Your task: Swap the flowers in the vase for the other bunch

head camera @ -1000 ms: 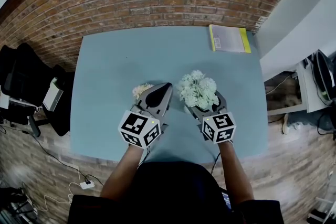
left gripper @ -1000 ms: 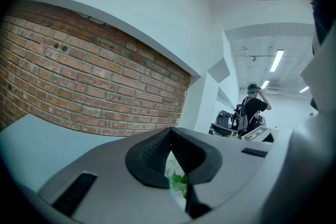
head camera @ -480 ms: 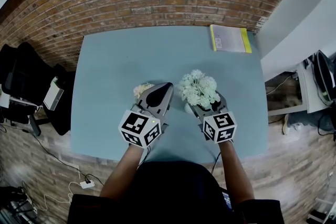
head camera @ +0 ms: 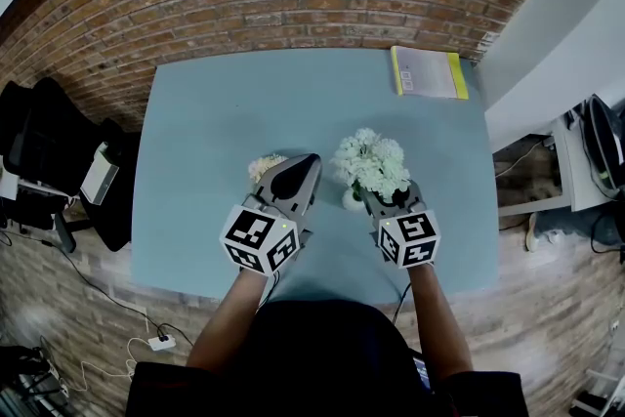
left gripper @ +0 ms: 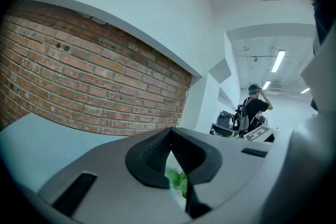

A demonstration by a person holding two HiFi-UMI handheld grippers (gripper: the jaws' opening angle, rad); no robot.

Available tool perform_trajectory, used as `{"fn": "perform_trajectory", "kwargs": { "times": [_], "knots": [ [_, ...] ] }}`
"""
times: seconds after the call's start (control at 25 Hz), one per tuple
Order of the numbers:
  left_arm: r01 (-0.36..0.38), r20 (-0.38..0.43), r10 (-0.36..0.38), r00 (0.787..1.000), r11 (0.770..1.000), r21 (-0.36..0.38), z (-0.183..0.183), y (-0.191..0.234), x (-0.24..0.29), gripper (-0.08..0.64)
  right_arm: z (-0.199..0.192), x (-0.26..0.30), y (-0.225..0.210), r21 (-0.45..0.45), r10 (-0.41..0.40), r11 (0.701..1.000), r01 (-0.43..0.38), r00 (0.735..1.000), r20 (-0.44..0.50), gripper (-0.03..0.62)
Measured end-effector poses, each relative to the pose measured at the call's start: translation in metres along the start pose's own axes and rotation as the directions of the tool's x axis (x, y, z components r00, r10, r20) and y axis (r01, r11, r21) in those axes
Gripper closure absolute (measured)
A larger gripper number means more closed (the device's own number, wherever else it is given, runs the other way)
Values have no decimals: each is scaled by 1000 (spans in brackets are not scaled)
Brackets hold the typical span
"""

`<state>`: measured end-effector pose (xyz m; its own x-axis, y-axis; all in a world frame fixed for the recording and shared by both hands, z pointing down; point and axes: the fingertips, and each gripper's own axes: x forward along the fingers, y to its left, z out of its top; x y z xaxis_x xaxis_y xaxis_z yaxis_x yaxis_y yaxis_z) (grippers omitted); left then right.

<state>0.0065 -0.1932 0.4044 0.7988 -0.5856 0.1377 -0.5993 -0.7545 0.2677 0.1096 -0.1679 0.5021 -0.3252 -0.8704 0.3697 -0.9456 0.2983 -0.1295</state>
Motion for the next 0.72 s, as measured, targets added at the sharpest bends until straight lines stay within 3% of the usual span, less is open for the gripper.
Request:
{"fn": "perform_trajectory", "kwargs": {
  "times": [0.72],
  "knots": [
    [4,2,-4,1000,1000,2,2,-4,0,552,2,-6,5,-34,15,999,-15,1000,12,462]
  ]
}}
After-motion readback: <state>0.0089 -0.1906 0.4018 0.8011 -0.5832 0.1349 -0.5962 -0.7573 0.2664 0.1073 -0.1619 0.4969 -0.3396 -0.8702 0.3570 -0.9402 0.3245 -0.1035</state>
